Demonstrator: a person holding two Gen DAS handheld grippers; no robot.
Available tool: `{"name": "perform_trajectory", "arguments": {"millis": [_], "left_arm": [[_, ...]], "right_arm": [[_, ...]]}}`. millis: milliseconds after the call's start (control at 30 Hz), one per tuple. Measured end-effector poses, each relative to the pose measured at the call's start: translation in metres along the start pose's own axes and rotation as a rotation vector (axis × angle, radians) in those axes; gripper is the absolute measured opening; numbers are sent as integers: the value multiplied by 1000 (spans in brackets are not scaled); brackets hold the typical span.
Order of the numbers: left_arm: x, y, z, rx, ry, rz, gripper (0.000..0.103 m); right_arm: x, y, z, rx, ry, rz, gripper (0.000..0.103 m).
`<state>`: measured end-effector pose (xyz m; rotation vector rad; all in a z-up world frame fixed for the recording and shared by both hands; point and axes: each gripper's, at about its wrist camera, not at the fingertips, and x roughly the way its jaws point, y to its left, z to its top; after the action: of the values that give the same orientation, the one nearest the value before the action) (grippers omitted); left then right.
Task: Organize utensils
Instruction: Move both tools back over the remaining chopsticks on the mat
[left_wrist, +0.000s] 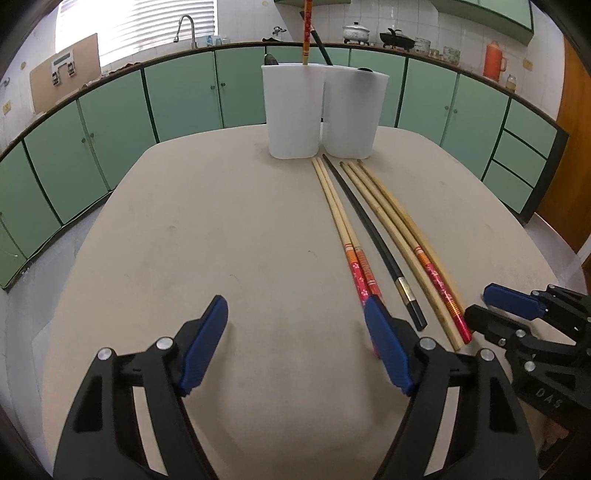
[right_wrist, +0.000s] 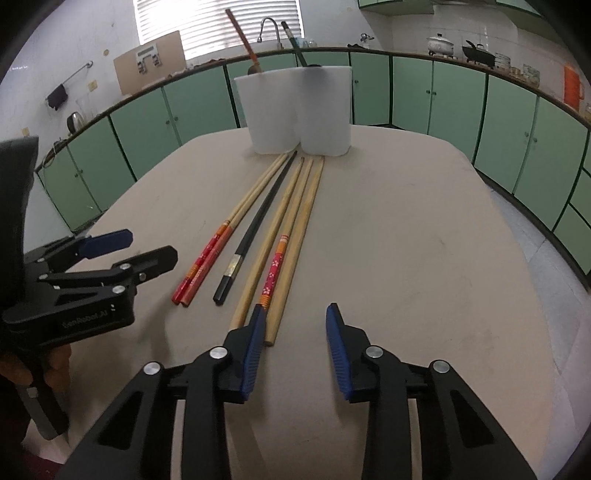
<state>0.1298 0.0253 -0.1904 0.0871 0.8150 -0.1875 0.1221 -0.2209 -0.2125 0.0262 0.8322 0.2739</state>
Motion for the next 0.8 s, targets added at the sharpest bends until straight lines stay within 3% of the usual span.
{"name": "perform_trajectory", "arguments": {"millis": [200, 433, 567, 800], "left_arm": [[6, -7, 0, 28, 25, -13, 74], [14, 0, -1, -4, 75, -6, 70], [10, 2, -1, -14, 65, -6, 69], [3, -9, -6, 51, 68, -65, 69]], "right_arm": [[2, 4, -1, -27, 12, -21, 31], [-1, -12, 1, 9, 11, -68, 30], [-3, -17, 1, 24, 5, -58, 30], [-1, -19, 1, 31, 3, -47, 30]]}}
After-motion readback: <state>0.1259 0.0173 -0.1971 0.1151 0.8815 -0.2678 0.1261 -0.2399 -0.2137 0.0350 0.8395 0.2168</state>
